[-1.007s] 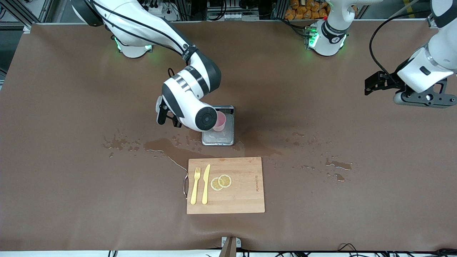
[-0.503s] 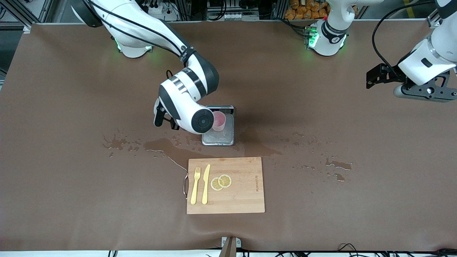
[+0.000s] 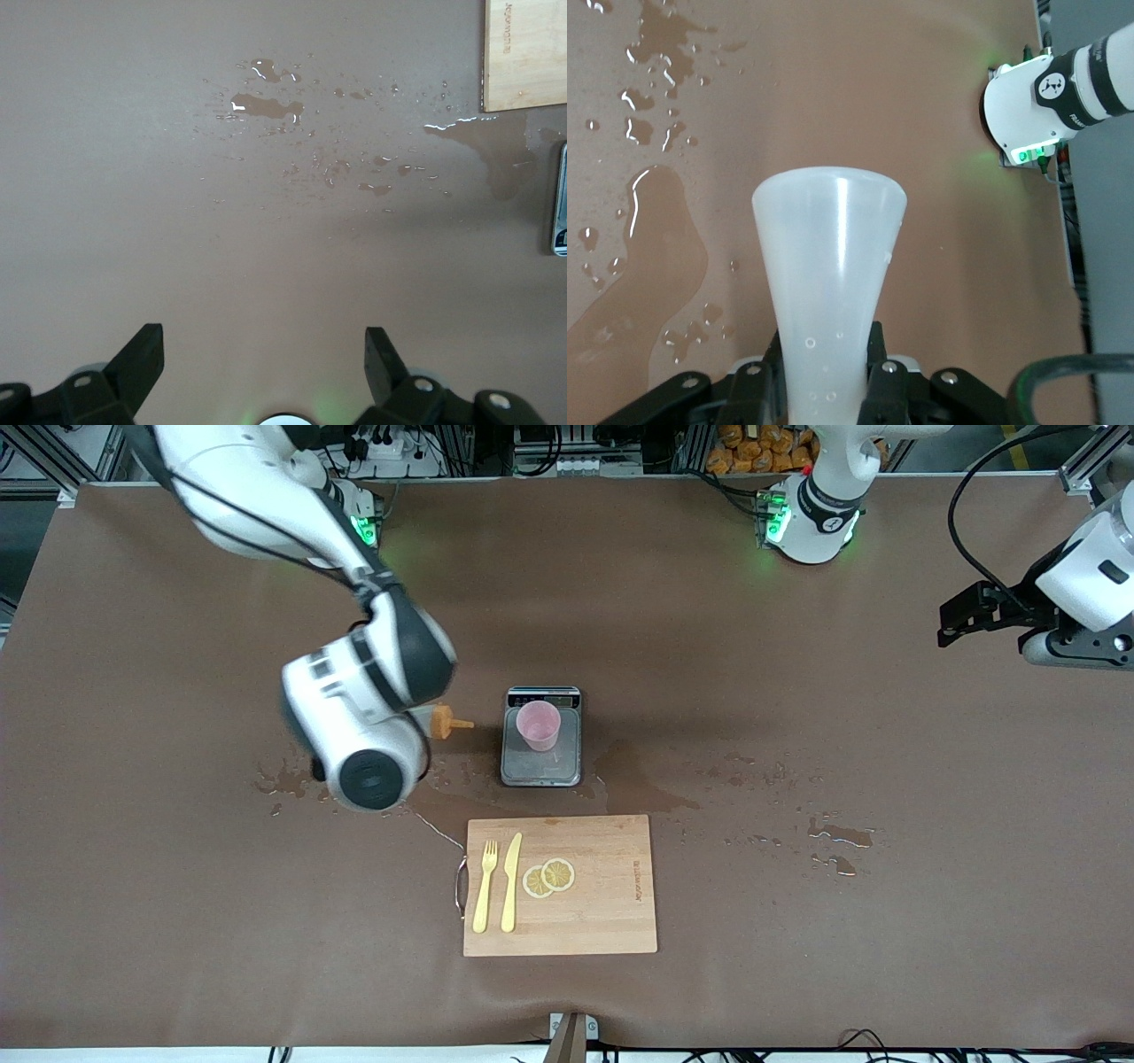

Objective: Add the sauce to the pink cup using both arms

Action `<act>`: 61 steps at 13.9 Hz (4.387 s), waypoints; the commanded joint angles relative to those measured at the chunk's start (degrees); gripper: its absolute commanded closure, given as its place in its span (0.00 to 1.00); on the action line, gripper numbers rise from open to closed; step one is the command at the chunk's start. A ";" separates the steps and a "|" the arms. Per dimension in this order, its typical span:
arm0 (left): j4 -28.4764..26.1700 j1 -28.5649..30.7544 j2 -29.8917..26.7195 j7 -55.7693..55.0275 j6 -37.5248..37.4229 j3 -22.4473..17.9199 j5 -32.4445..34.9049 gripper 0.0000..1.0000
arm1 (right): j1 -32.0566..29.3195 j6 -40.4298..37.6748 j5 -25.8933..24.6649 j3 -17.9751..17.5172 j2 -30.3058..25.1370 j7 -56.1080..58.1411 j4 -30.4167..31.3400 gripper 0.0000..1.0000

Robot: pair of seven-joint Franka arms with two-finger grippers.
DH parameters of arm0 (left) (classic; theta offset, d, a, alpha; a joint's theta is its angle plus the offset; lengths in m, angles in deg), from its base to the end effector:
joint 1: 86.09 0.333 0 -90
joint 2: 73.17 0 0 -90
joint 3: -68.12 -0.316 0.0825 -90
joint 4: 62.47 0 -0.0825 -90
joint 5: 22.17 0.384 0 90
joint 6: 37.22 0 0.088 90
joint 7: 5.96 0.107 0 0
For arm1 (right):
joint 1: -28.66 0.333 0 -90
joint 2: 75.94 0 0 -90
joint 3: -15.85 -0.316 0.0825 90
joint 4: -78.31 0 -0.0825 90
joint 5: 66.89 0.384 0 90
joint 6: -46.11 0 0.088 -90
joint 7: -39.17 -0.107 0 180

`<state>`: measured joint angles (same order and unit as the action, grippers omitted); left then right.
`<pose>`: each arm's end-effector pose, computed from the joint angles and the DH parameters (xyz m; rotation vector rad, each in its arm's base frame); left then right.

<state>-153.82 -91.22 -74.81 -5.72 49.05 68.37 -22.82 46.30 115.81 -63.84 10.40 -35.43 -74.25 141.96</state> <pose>0.5359 -0.0518 0.6236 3.1279 -0.1541 -0.0947 0.6227 0.2540 0.3697 1.8295 -1.8411 -0.4466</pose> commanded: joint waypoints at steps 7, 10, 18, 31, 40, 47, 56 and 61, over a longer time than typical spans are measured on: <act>0.39 -0.85 -1.35 -2.17 -1.11 0.45 1.08 0.00 | -21.22 -3.68 17.32 -1.06 -3.25 29.79 1.91 1.00; 0.56 -0.85 -1.26 -1.83 -0.58 0.45 0.91 0.00 | -28.25 -3.86 23.46 -0.88 -2.29 41.57 3.84 1.00; 0.74 -0.84 -1.00 -1.74 -0.40 0.45 0.91 0.00 | -41.97 -3.78 29.64 -0.79 7.01 64.69 6.93 1.00; 0.65 -0.67 -0.56 -1.74 0.74 0.19 1.35 0.00 | -49.01 -2.02 28.32 -0.53 18.01 84.05 8.86 1.00; 0.74 -1.02 -0.65 -1.56 0.74 0.45 1.26 0.00 | -50.25 -1.49 28.06 -0.62 18.02 85.20 7.46 0.00; 0.74 -1.02 -0.56 -1.47 1.53 0.45 0.73 0.00 | -46.91 -6.74 25.96 -0.97 12.49 76.68 -0.52 0.00; 0.65 -1.20 -1.00 -1.30 1.44 0.54 0.73 0.00 | -38.75 -11.69 24.37 -1.06 -2.88 77.02 -3.97 0.00; 0.65 -1.20 -0.91 -1.30 1.53 0.54 0.82 0.00 | -25.58 -10.90 14.63 -1.06 -10.10 76.50 -3.80 0.00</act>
<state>-153.23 -92.17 -75.27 -6.69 50.33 68.87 -22.82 16.30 103.95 -45.13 8.75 -42.92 2.60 136.46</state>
